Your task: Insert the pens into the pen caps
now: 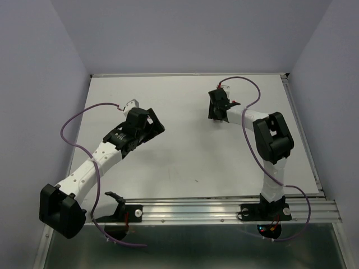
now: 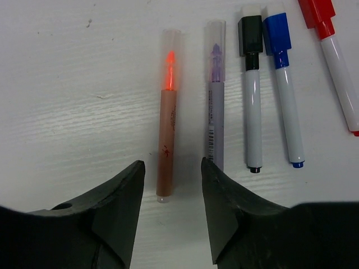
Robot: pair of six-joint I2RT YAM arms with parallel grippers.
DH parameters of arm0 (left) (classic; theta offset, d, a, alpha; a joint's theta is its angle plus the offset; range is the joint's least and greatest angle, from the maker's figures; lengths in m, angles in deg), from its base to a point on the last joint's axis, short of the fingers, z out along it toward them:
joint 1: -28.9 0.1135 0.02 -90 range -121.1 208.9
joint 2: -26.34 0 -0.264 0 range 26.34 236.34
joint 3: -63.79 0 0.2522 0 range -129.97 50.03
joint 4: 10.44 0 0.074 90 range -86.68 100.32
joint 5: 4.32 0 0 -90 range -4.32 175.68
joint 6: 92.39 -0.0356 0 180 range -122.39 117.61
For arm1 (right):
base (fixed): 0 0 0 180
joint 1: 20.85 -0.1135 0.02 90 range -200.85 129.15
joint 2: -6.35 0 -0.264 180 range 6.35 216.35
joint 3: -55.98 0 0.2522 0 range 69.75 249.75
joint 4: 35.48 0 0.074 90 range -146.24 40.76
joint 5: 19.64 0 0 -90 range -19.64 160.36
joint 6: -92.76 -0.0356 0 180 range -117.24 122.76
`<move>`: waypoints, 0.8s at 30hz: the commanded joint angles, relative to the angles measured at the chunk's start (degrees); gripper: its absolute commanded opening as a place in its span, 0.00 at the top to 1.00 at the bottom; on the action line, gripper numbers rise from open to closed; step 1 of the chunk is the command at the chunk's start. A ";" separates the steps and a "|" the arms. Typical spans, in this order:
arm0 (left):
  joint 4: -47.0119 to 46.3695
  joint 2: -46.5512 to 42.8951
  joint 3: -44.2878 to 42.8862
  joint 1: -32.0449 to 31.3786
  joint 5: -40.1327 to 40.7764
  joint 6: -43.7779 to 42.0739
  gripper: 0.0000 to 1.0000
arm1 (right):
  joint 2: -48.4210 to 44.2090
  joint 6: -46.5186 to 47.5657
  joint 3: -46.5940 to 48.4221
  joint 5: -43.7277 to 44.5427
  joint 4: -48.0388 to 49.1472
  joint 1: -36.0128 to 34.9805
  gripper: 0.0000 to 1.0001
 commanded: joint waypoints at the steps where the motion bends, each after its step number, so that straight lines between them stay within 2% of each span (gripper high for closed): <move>1: 0.10 -3.29 -2.02 0.38 1.82 -1.17 0.01 | -5.18 -0.48 1.38 1.18 -0.62 0.28 0.43; 2: 0.10 -3.46 -2.11 0.38 2.25 -1.34 0.01 | -7.63 -0.48 1.21 0.83 -0.80 0.28 0.38; 3: 0.28 -3.99 -2.37 0.38 2.52 -1.35 0.01 | -9.05 -0.74 0.51 0.74 -0.89 0.28 0.23; 5: 0.63 -4.69 -2.90 0.47 3.74 -1.87 0.01 | -14.04 -1.53 -0.55 1.00 -0.97 0.28 0.02; 8: 2.38 -4.96 -5.01 0.56 6.64 -2.92 0.01 | -19.33 -4.16 -3.71 6.35 -1.41 0.28 0.00; 12: 5.37 -5.83 -7.73 1.26 10.78 -3.63 0.01 | -30.91 -5.40 -9.41 15.75 -4.75 0.28 0.00; 13: 5.37 -6.10 -8.08 1.44 11.65 -3.72 0.01 | -32.95 -6.01 -11.34 19.86 -6.41 0.28 0.00; 14: 5.20 -6.71 -8.26 1.52 12.01 -3.81 0.01 | -34.88 -8.11 -12.15 21.55 -10.69 0.28 0.00; 18: 5.20 -8.47 -8.18 1.88 14.65 -4.51 0.01 | -45.43 -10.67 -19.17 29.29 -16.61 0.28 0.00; 24: 3.10 -11.29 -5.37 2.14 18.25 -5.04 0.01 | -59.41 -11.38 -27.61 30.54 -18.73 0.28 0.00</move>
